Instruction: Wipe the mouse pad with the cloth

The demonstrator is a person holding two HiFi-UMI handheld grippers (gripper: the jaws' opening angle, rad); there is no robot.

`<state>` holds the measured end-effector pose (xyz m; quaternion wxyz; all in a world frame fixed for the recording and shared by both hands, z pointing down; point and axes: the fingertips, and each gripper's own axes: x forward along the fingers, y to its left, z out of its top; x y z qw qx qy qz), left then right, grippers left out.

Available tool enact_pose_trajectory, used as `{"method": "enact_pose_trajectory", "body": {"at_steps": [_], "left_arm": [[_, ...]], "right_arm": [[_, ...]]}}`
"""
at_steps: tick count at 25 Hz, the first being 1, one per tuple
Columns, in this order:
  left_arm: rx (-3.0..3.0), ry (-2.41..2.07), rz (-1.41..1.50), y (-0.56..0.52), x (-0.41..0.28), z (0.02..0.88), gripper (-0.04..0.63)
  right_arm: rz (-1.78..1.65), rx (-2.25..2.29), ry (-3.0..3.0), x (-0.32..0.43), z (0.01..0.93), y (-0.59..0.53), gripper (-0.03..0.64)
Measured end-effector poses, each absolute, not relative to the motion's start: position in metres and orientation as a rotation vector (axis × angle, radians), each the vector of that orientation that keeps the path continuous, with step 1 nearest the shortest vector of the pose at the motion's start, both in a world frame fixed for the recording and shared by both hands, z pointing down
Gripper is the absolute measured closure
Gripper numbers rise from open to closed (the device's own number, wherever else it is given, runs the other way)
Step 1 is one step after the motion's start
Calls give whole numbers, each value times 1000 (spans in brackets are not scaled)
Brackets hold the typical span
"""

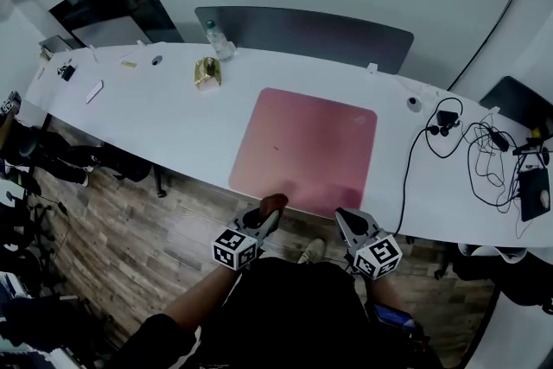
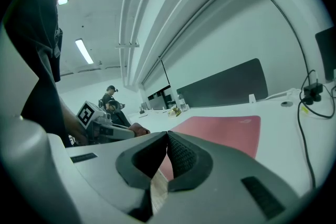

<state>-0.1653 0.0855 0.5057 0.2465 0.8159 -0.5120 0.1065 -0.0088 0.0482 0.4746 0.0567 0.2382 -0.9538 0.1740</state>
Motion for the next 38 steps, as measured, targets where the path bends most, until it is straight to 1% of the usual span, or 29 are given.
{"method": "enact_pose_trajectory", "body": {"at_steps": [13,17,23,26,30,38], "left_arm": [[1918,-1738,406,49,-323,544,509],[1884,-1769,521,29,-358,556,509],[1844,-1802,755,7,-385,578,509],[1812,-1788,831,8,-388,590,509],[1829,-1711,862,16,-364,600,509],[1799,-1670,687,30,-315,604,509]], "right_arm": [[565,741,-2876,-16,480,30,591],[586,811,-2867,-17,477,19,591],[595,901,-2841,-13,472,0,591],[607,927,-2837,-12,472,-5,591],[629,942,-2822,-7,477,-7,591],[650,975,-2830,4,477,0,591]]}}
